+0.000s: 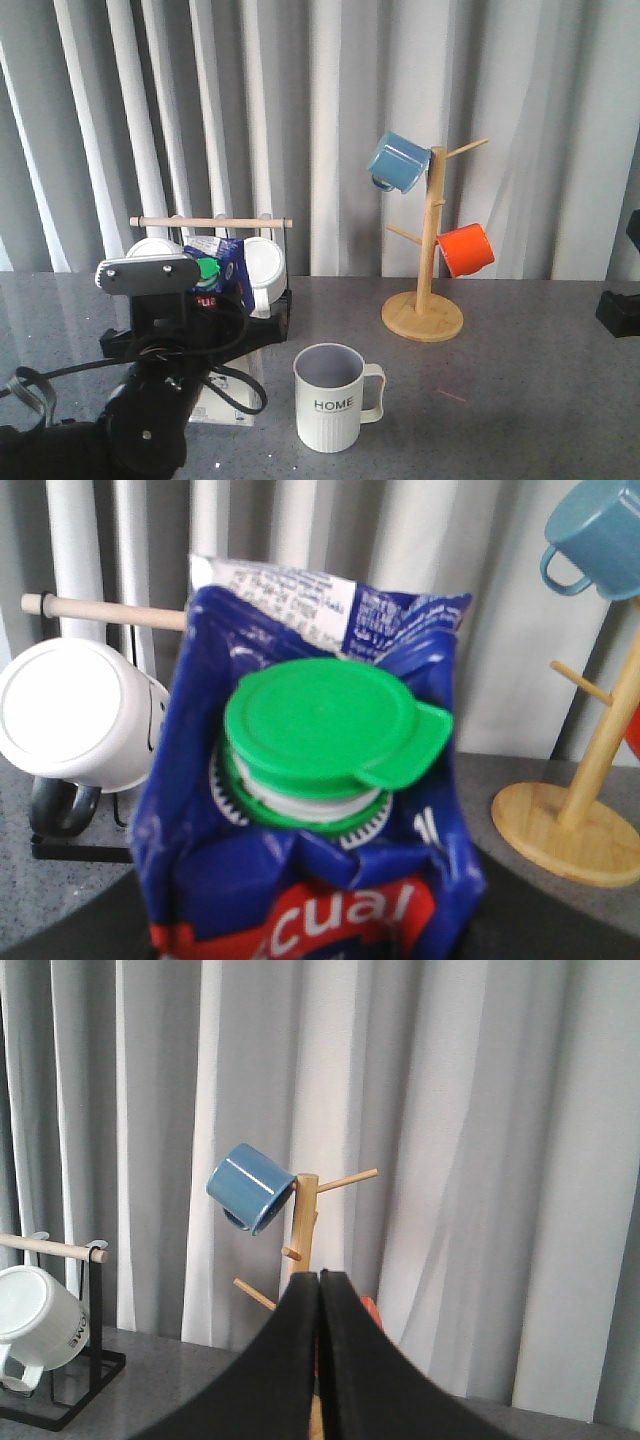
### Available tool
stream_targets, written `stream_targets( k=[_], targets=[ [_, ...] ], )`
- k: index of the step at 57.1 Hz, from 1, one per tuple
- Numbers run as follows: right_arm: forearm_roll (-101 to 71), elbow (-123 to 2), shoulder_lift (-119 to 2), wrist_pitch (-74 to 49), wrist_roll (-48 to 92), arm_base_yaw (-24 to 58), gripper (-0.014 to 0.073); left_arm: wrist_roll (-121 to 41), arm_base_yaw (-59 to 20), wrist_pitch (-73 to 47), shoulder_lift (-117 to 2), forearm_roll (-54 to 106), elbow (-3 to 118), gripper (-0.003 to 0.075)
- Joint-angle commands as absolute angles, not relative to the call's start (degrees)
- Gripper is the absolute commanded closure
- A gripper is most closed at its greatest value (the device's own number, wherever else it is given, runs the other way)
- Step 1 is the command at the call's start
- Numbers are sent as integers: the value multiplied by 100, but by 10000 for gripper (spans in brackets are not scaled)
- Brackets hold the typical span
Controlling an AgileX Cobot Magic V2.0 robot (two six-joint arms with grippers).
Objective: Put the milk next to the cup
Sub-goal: 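Lift the carton with the left gripper and lower it beside the mug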
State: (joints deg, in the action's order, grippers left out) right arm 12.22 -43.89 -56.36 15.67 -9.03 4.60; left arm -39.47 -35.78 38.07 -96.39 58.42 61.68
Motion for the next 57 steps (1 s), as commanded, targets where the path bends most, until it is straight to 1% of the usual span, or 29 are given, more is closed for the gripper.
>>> stream_targets(
  k=[1, 17, 57],
  targets=[
    [1251, -4529, -5555, 1967, -890, 435, 602, -3921, -3670, 4189, -9592, 5629, 6373, 726],
    [1251, -4529, -5555, 1967, -890, 435, 602, -3117, -3740, 4419, -9867, 5576, 6373, 726],
    [1251, -4529, -5555, 1967, -890, 435, 602, -3179, -3845, 4804, -10421, 5481, 6373, 726]
  ],
)
